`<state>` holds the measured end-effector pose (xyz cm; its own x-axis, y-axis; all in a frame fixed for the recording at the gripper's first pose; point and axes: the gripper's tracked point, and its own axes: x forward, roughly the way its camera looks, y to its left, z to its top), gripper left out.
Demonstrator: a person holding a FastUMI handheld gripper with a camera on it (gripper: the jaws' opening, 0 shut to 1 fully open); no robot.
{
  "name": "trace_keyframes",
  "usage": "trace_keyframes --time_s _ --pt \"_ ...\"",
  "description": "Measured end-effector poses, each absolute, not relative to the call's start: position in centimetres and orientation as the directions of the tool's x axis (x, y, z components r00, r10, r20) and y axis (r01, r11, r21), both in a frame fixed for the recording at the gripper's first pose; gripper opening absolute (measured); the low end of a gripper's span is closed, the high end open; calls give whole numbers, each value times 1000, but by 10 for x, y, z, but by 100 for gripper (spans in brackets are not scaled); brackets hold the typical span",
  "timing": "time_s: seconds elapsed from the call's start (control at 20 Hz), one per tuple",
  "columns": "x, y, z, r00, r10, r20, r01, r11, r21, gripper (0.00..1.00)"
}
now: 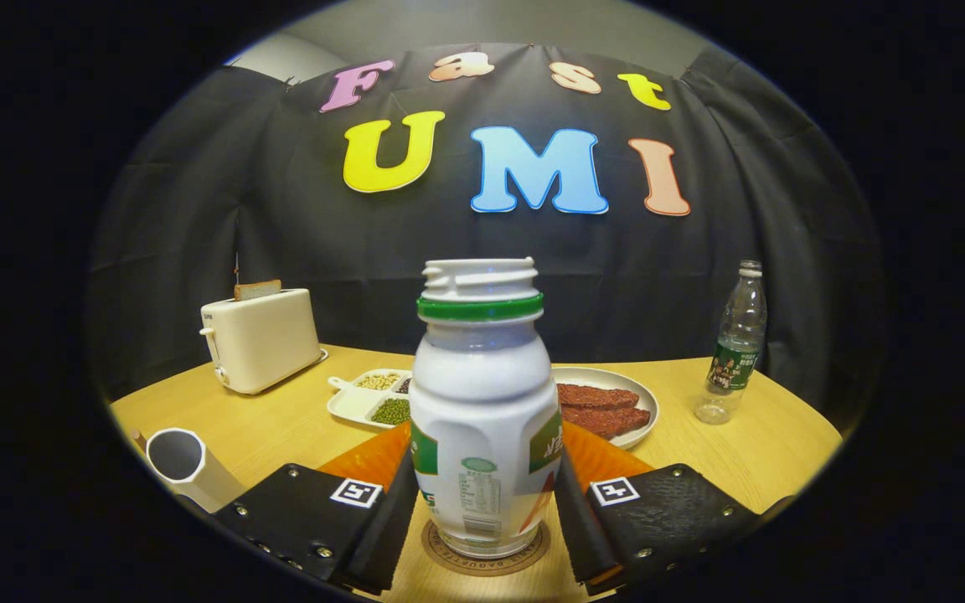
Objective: Take the bottle from table, then pour the juice into the cup, finally place the bottle on the coaster
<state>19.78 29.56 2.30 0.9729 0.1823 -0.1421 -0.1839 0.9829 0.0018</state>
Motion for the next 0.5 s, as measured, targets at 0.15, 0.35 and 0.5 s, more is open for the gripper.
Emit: trace_keyframes --time_s 0.15,0.35,0.5 --pt "197 295 22 972 182 -147 -185 983 0 76" --pt "197 294 16 971 182 -157 -184 983 1 76" --pt "197 294 13 970 184 -159 -184 983 15 76"
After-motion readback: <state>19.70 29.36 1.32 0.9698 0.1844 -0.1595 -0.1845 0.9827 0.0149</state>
